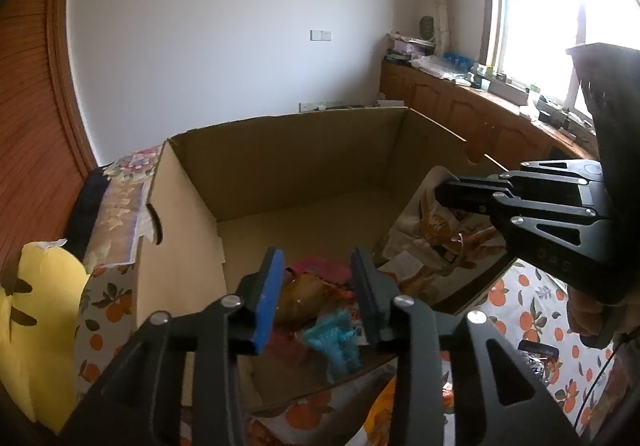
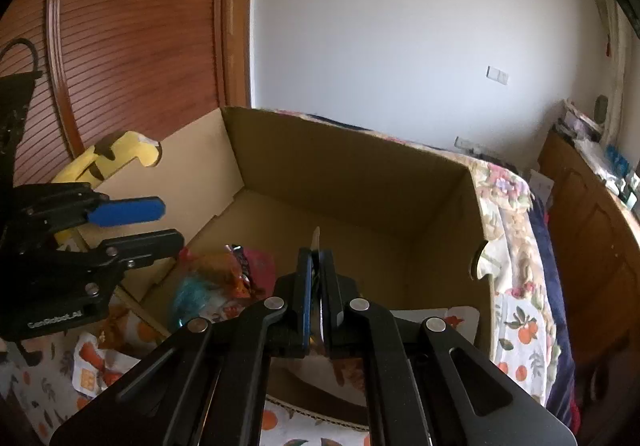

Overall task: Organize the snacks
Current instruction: 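Open both tools to drop the snacks into the box, then move both tools back to the orange pouch and white duck-neck pouch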

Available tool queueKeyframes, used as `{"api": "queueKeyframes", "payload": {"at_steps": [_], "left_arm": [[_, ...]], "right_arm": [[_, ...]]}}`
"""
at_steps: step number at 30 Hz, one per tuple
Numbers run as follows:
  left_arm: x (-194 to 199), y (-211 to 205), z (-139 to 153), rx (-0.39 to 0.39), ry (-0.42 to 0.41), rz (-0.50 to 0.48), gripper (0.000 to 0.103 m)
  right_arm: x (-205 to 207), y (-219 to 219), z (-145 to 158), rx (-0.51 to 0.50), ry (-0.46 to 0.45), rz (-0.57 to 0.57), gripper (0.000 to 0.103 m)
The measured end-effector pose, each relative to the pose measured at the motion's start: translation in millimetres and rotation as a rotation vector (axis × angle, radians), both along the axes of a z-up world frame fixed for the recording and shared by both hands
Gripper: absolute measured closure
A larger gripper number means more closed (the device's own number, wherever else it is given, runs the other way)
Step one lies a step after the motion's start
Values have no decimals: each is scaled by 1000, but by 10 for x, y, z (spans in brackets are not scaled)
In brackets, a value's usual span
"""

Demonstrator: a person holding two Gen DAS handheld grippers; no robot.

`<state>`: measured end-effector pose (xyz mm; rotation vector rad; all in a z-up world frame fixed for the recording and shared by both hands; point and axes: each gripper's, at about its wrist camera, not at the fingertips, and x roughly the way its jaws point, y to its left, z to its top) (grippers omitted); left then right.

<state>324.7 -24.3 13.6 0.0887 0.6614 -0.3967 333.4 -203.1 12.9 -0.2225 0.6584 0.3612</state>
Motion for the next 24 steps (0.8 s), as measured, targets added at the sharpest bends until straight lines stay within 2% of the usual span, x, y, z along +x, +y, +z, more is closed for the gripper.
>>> {"api": "queueKeyframes", "payload": {"at_steps": [5,13,18,20,22,24], "left_arm": [[-118,102,-1,-19,-3,11,59],[-454,333,82,-48,-36,11,56],[-673,427,94,6,-72,30,55],[-761,463,69,10,-72,31,55],[-849,508,39,8,-68,32,55],[-974,558,24,8,-101,60,55]], "right_arm": [[66,-36,-72,30,38,-20,101],[66,-86,-156,61,60,-41,100],[15,-104,-134,71,45,-39,97],[-12,-106,-108,73,38,-38,89],[-54,-112,-63,90,32,-31,89],[-138,-126,3,103,14,-26,88]]}}
